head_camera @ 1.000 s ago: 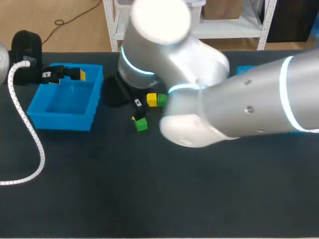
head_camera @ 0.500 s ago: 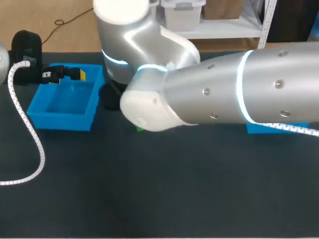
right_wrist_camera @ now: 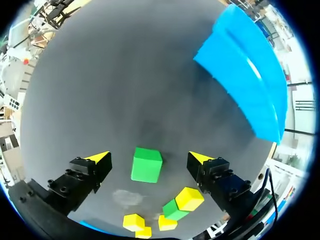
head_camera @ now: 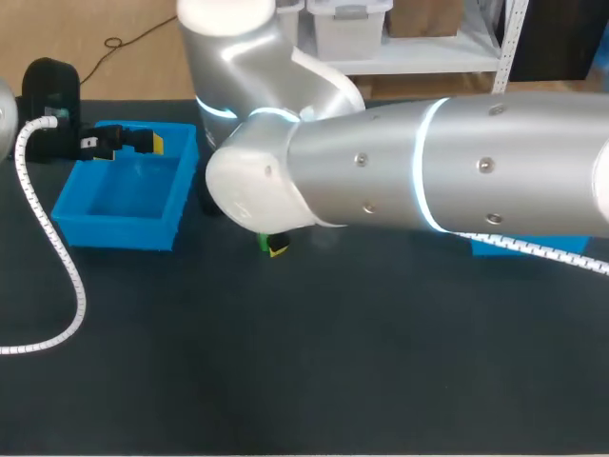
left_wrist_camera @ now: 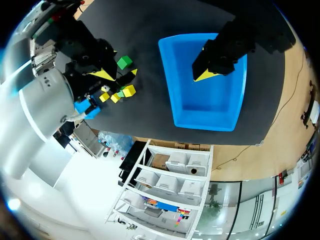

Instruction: Put the green cubes in the right bin and the yellow cubes in the left bin.

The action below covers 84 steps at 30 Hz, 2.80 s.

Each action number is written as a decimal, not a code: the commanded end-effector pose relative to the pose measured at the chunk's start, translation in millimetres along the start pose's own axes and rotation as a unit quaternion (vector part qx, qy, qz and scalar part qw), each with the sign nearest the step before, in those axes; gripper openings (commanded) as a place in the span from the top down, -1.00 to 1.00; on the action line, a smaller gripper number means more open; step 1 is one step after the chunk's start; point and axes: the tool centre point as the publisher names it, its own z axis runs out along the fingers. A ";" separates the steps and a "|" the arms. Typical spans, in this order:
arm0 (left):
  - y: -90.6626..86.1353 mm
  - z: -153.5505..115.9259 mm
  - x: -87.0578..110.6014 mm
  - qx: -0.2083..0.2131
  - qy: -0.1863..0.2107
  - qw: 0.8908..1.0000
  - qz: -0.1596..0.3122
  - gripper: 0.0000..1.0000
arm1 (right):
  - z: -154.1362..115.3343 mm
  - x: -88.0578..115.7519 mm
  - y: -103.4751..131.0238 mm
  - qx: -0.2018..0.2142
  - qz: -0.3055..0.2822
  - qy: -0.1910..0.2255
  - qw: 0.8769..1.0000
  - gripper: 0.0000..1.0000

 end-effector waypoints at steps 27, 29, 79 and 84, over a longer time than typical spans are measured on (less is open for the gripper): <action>2.2 -0.4 1.6 0.005 -0.004 1.000 0.001 -1.00 | 16.2 4.1 -2.7 0.014 0.048 -0.003 0.999 1.00; 2.2 -0.4 1.6 0.005 -0.004 1.000 0.001 -1.00 | 7.8 -0.2 -6.0 0.034 0.054 -0.001 0.998 1.00; 2.2 -0.4 1.6 0.005 -0.004 1.000 0.001 -1.00 | -80.9 298.2 240.7 0.206 0.770 0.108 0.595 1.00; 2.2 -0.4 1.6 0.005 -0.004 1.000 0.001 -1.00 | -72.3 303.7 238.2 0.198 0.779 0.108 0.585 1.00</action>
